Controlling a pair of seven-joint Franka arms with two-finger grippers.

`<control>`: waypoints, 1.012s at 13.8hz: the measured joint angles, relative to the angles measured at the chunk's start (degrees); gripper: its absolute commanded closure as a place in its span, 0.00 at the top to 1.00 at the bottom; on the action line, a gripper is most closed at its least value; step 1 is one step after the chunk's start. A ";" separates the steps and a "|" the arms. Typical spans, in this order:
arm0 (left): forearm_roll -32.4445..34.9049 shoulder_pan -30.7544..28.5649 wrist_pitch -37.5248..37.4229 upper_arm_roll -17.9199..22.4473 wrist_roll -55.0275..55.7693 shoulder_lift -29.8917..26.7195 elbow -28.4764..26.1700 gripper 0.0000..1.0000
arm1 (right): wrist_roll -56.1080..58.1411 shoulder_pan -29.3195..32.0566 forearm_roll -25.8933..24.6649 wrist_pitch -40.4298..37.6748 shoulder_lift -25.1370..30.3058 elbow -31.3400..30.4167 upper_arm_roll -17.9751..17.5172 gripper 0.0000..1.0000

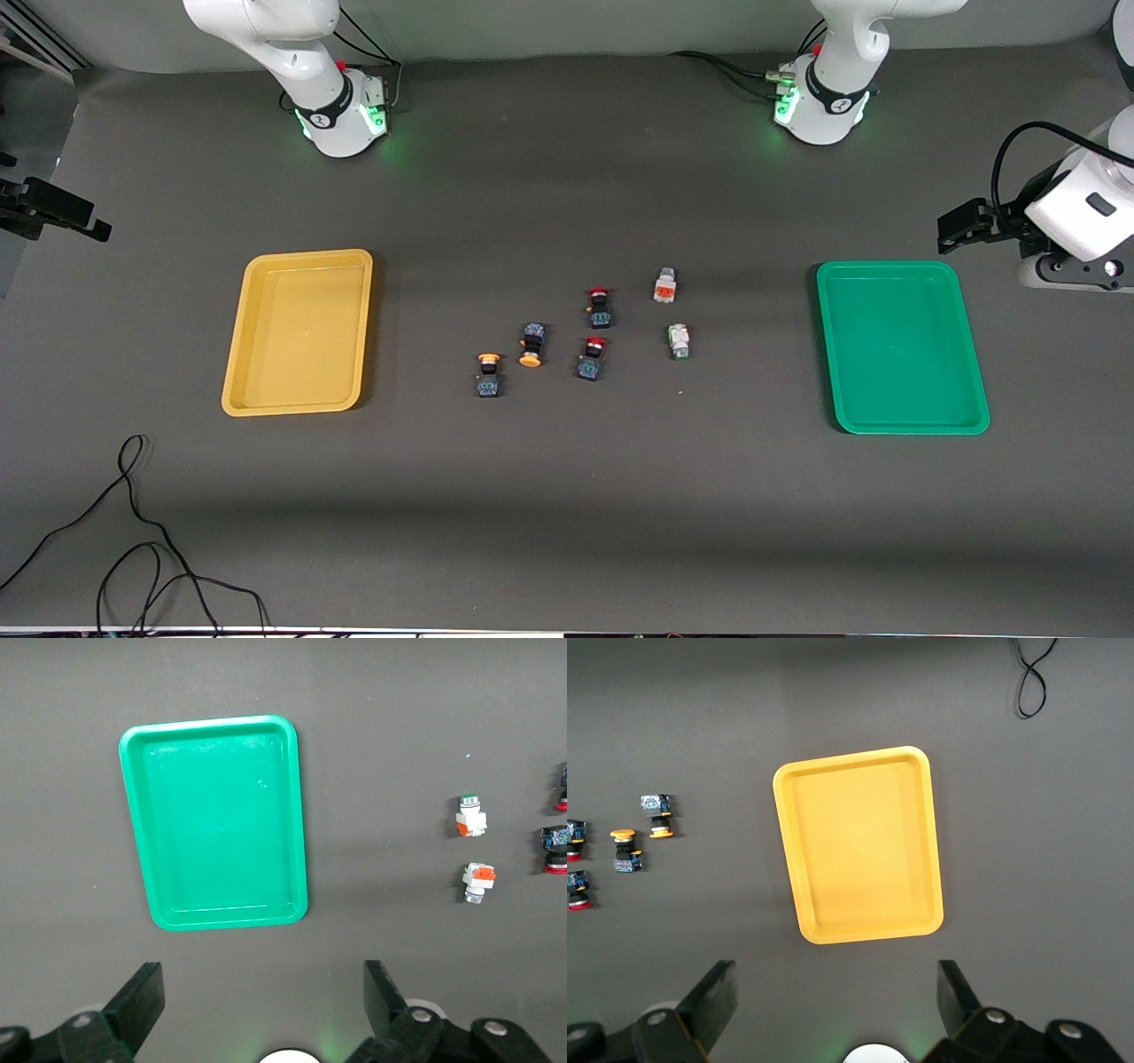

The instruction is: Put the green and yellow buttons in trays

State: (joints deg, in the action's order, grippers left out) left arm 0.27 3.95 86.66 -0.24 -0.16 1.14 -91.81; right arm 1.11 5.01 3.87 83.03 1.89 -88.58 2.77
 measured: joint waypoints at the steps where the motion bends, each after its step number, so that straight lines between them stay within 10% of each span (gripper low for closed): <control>1: 0.00 0.00 0.00 0.00 0.00 0.00 0.00 1.00 | 0.00 0.00 0.00 0.00 0.00 0.00 0.00 1.00; 14: 0.00 0.25 0.10 -0.27 -0.02 0.03 -1.58 1.00 | -0.45 -1.69 -0.31 0.86 -0.13 0.29 -0.29 1.00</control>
State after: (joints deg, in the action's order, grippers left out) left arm 0.27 4.19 86.77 -0.51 -0.18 1.17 -93.38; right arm 0.66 3.31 3.56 83.89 1.76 -88.29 2.49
